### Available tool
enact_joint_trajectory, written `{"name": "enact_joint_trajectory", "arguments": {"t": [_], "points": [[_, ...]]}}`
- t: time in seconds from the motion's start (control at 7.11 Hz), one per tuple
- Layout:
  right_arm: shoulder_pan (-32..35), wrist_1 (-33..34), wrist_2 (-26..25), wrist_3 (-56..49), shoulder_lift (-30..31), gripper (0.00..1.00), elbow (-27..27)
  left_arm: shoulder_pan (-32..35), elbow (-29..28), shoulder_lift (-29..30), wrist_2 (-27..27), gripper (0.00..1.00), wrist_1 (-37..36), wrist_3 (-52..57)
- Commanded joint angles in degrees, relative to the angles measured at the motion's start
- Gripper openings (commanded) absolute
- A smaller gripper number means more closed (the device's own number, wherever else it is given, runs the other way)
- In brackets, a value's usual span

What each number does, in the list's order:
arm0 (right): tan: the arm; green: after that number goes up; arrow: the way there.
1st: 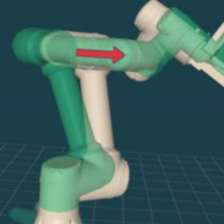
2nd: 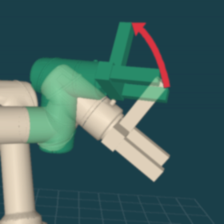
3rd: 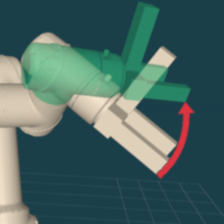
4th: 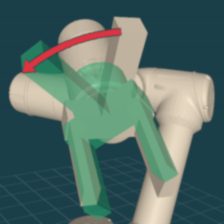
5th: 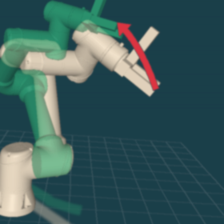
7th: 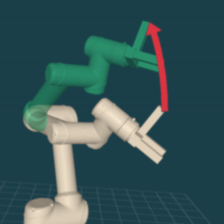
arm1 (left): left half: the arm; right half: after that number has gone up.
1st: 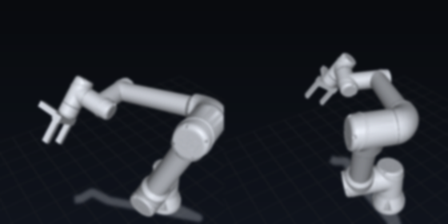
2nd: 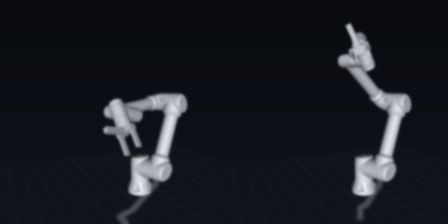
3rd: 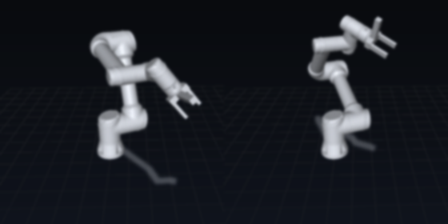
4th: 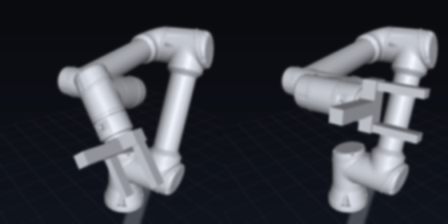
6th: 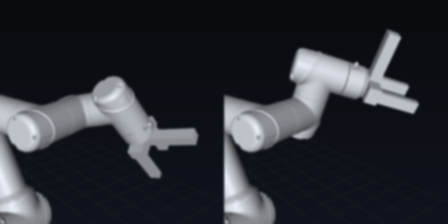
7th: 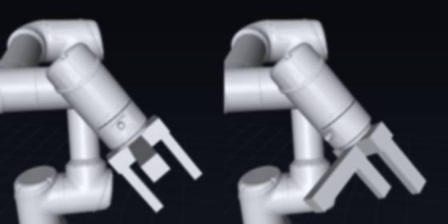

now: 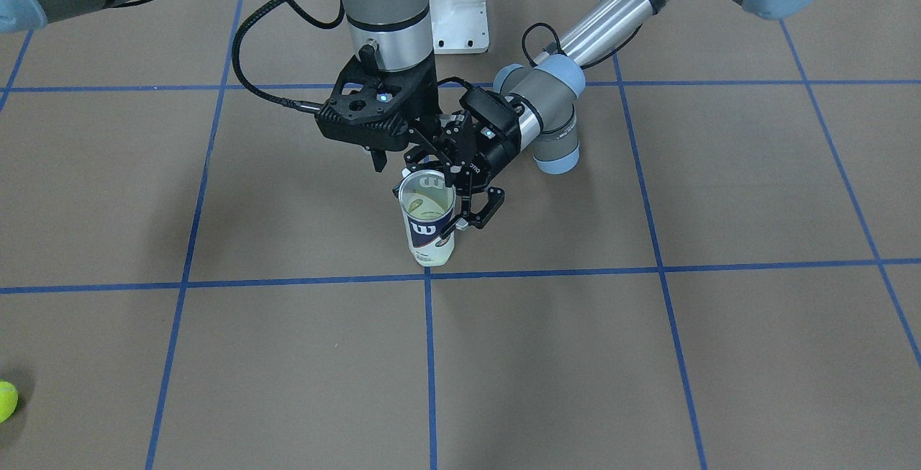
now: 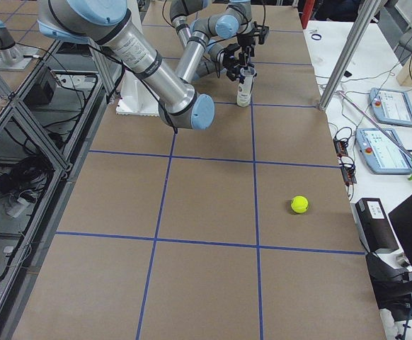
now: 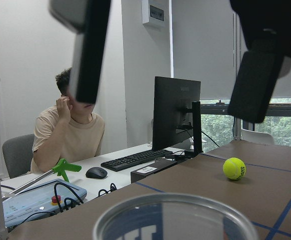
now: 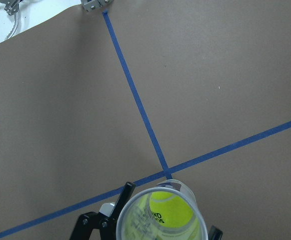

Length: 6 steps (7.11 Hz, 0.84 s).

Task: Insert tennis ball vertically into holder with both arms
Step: 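Release the ball into the tube with the right gripper, then move the right gripper to the second tennis ball and grasp it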

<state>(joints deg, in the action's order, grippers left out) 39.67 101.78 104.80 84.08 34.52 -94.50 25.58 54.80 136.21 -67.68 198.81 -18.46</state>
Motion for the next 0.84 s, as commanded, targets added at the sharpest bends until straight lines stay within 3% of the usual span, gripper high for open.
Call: {"name": "enact_joint_trajectory", "arguments": {"t": [0.0, 0.14, 0.42, 0.56, 0.7], "points": [[3.64, -0.52, 1.62, -6.52, 3.60, 0.99, -0.59, 0.09, 0.04, 0.02, 0.00, 0.99, 0.09, 0.00], [6.62, -2.09, 3.20, -12.04, 6.49, 0.99, -0.68, 0.09, 0.13, -0.07, 0.00, 0.99, 0.09, 0.00], [13.65, -13.31, 7.85, -23.54, 17.63, 0.99, -0.07, 0.18, 0.13, -0.07, 0.00, 0.99, 0.09, 0.00], [15.94, -14.66, 8.22, -30.39, 22.03, 0.99, 0.80, 0.18, 0.13, -0.07, 0.00, 0.99, 0.09, 0.00], [18.31, -19.03, 8.66, -34.46, 24.95, 0.99, 3.95, 0.09, 0.22, -0.07, 0.00, 0.99, 0.18, 0.00]]}}
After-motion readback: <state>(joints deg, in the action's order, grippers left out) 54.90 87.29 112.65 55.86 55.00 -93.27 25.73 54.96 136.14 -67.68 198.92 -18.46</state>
